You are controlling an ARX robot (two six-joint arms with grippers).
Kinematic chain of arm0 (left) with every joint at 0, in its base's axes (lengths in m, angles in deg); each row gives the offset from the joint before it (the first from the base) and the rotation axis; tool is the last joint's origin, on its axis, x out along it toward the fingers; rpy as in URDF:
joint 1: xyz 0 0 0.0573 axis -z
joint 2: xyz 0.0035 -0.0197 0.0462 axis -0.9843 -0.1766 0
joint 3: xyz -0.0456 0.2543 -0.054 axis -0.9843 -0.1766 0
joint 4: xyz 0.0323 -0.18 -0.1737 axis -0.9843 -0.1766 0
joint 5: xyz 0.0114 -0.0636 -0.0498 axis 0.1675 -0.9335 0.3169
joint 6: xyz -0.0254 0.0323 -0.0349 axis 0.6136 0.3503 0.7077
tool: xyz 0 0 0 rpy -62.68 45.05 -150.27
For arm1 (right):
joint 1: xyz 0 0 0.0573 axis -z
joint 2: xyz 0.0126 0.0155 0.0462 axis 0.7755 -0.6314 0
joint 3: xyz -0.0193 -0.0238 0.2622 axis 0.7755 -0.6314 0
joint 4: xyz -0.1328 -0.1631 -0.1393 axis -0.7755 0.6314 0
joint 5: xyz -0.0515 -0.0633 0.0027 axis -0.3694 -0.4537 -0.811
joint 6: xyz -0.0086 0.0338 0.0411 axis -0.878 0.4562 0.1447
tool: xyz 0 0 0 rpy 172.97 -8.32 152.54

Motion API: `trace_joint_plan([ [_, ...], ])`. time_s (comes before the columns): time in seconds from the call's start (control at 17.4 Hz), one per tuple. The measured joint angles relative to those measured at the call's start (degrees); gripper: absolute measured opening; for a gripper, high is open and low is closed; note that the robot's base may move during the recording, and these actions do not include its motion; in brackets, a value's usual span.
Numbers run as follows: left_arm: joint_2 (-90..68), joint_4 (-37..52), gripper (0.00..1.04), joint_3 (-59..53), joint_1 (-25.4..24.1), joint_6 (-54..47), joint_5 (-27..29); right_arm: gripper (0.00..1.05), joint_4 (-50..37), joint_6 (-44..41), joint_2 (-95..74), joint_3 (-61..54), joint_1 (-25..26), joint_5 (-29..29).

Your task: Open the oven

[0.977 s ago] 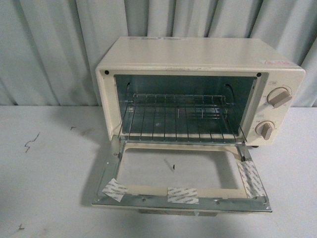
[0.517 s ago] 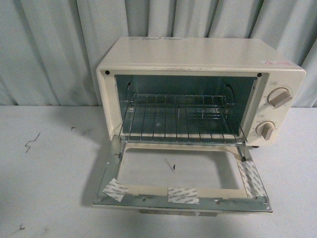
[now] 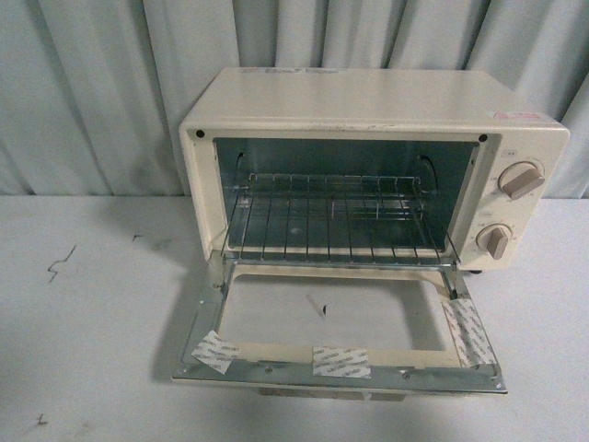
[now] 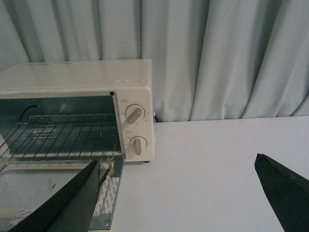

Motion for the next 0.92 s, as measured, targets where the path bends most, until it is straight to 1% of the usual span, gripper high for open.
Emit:
trace_joint_plan([
  [0.17, 0.02, 0.28, 0.03, 0.00, 0.00, 0.04, 0.02, 0.98, 0.02, 0.00, 0.00, 0.00, 0.00, 0.00],
  [0.34, 0.02, 0.26, 0.38, 0.00, 0.00, 0.02, 0.02, 0.98, 0.02, -0.02, 0.00, 0.00, 0.00, 0.00],
  [0.52, 0.02, 0.26, 0.76, 0.00, 0.00, 0.02, 0.00, 0.98, 0.02, -0.02, 0.00, 0.00, 0.00, 0.00],
  [0.63, 0.02, 0.26, 0.99, 0.00, 0.00, 0.00, 0.02, 0.98, 0.02, -0.02, 0.00, 0.00, 0.00, 0.00],
  [0.69, 0.02, 0.28, 0.98, 0.00, 0.00, -0.02, 0.02, 0.98, 0.02, -0.02, 0.00, 0.00, 0.00, 0.00],
  [0.92, 0.02, 0.26, 0.98, 0.00, 0.00, -0.02, 0.02, 0.98, 0.02, -0.02, 0.00, 0.00, 0.00, 0.00],
])
